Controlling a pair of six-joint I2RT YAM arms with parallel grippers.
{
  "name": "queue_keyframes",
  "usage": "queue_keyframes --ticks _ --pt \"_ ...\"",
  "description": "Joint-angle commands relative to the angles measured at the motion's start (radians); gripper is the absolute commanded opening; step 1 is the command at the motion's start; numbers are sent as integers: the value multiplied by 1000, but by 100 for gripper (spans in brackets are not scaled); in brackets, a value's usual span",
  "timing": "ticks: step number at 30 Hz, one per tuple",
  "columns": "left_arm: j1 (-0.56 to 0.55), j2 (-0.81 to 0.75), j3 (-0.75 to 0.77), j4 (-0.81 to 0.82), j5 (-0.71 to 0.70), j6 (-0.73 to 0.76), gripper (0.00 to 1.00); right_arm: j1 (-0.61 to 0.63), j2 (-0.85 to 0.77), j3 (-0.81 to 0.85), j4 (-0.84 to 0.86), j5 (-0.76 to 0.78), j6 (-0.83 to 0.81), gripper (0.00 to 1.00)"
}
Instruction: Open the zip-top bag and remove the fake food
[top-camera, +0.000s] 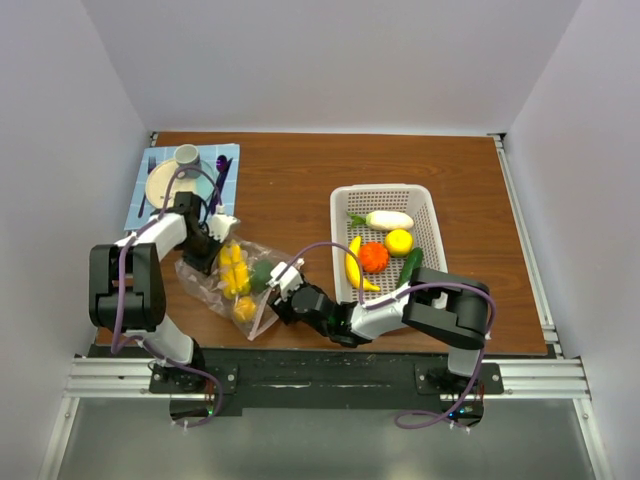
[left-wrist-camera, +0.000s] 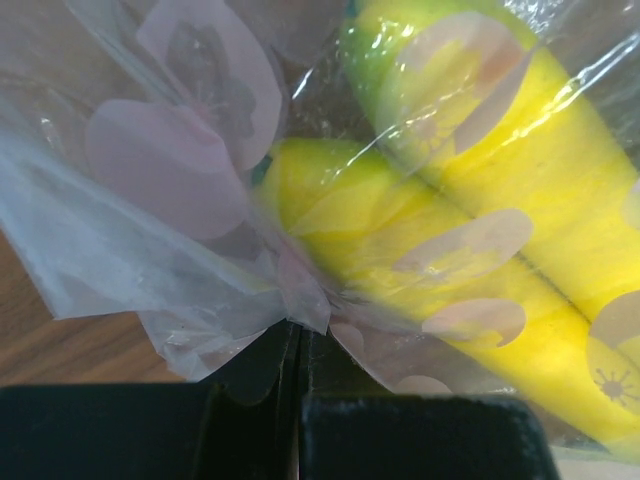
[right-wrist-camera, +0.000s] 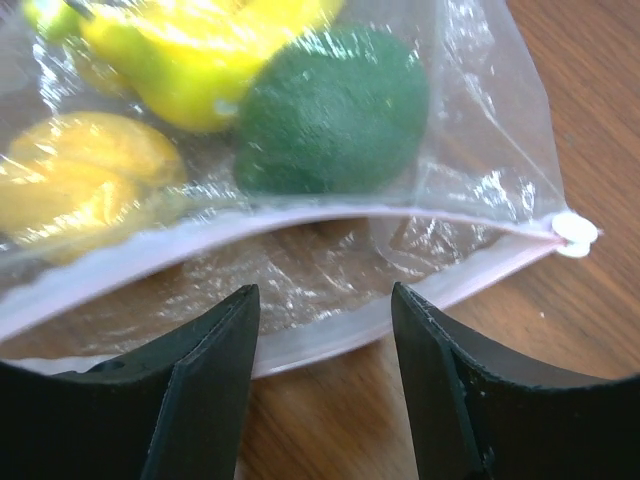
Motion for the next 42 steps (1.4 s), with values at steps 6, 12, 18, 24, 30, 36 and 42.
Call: queue_keyframes --ticks 6,12,18,24,30,36,42 --pt "-42 -10 -39 40 3 -39 0 8 80 142 61 -1 -41 99" --pt "-43 -11 -38 23 24 -26 0 -5 152 237 65 81 -62 99" --pt "-74 -8 -73 27 7 15 0 -11 154 282 107 127 -97 99" --pt "-79 -2 -87 35 12 33 0 -21 189 298 157 172 -146 99" --pt "-80 -7 -102 31 6 55 0 -52 261 351 125 138 -125 99" --pt "-80 -7 -95 23 7 63 0 -78 290 372 93 68 -92 89" --pt "-80 -11 -108 27 0 64 0 -87 215 283 145 51 -88 47"
